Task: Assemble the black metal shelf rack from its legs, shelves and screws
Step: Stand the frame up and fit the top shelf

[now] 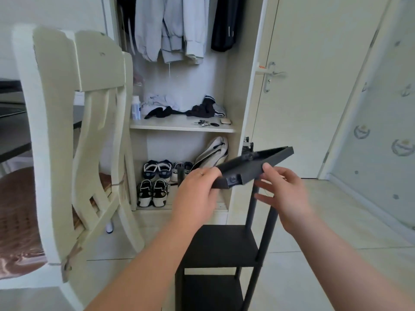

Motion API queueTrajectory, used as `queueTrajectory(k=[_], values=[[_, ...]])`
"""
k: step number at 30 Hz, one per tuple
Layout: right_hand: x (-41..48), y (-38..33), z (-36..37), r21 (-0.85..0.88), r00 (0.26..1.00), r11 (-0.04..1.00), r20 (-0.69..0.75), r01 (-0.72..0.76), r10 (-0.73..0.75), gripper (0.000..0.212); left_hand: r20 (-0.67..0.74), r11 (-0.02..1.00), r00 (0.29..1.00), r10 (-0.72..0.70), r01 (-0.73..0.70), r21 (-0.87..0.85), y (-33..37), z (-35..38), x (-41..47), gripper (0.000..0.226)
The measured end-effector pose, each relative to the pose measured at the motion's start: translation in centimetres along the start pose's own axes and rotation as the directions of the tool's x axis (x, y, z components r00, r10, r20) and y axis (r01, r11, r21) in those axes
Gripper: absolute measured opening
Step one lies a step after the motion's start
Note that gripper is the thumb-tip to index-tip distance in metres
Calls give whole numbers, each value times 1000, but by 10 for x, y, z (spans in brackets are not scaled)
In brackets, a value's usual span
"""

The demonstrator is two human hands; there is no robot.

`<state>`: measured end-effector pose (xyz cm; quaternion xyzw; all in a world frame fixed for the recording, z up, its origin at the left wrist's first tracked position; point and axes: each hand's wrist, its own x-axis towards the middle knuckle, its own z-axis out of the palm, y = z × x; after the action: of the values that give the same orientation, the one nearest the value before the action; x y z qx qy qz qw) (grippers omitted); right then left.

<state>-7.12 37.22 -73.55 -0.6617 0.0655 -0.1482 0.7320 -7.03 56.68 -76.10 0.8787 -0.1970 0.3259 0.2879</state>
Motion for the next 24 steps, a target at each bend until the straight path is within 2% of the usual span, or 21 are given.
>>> queueTrajectory(k=[3,5,10,14,17,22,24], values=[[13,3,2,-215,980,958,-30,188,-199,28,25,974,992,-123,125,-188,-17,-9,12,23],[25,4,-3,-348,953,897,-33,273,-303,33,37,928,978,-207,209,-310,-24,-18,21,23],[45,18,-16,-514,938,800,30,310,-344,57,73,710,922,-380,341,-615,-41,-33,38,34],[53,21,-17,-504,944,805,79,314,-319,70,133,546,894,-428,373,-750,-48,-31,40,33],[58,21,-14,-451,942,830,90,329,-324,57,184,474,884,-430,394,-787,-50,-30,41,34],[68,22,-13,-424,937,840,79,339,-339,72,229,359,855,-465,419,-834,-57,-32,38,32],[69,25,-14,-391,934,850,100,353,-342,68,262,330,850,-456,436,-837,-56,-34,37,31]])
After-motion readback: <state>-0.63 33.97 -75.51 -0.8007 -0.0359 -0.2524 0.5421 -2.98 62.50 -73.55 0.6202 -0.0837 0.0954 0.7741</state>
